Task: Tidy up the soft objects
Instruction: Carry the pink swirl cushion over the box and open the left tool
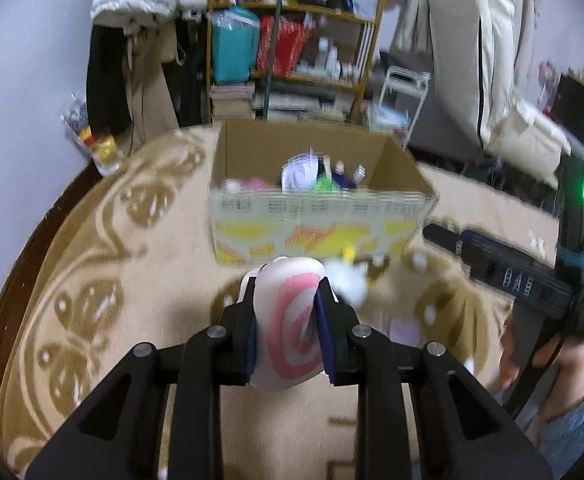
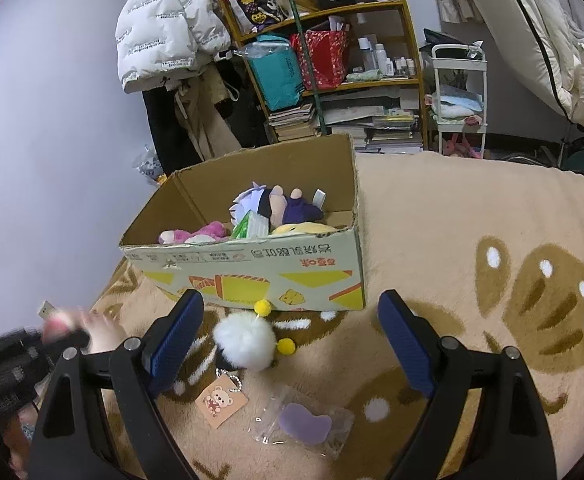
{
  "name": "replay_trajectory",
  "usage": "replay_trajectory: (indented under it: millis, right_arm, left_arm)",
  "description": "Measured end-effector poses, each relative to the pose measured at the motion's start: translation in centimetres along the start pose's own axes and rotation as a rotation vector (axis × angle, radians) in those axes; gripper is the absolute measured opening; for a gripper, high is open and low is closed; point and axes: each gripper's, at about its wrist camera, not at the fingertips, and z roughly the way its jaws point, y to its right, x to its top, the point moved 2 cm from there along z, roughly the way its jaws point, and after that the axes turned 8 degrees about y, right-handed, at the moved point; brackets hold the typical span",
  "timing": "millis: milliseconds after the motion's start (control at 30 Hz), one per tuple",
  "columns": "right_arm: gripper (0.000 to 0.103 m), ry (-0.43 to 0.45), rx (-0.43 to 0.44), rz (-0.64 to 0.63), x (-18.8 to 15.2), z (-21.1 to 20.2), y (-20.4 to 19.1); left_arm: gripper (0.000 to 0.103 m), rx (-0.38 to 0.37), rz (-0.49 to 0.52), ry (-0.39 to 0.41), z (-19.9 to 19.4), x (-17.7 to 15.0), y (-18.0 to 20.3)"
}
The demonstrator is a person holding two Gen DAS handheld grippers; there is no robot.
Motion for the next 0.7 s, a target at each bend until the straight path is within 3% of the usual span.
replay_trajectory:
  millis: [467, 700]
  right_arm:
    - [0.093, 0.064, -0.013, -0.015, 0.7, -1.0, -0.1]
    - [0.093, 0.041, -0.022, -0.011, 0.1, -0.5, 0.1]
  left_arm:
    - [0.026, 0.004, 0.030, 0.117, 4.2, 7.2, 0.2]
    - [0.028, 0.005, 0.014, 0.097, 7.6, 8.9, -0.1]
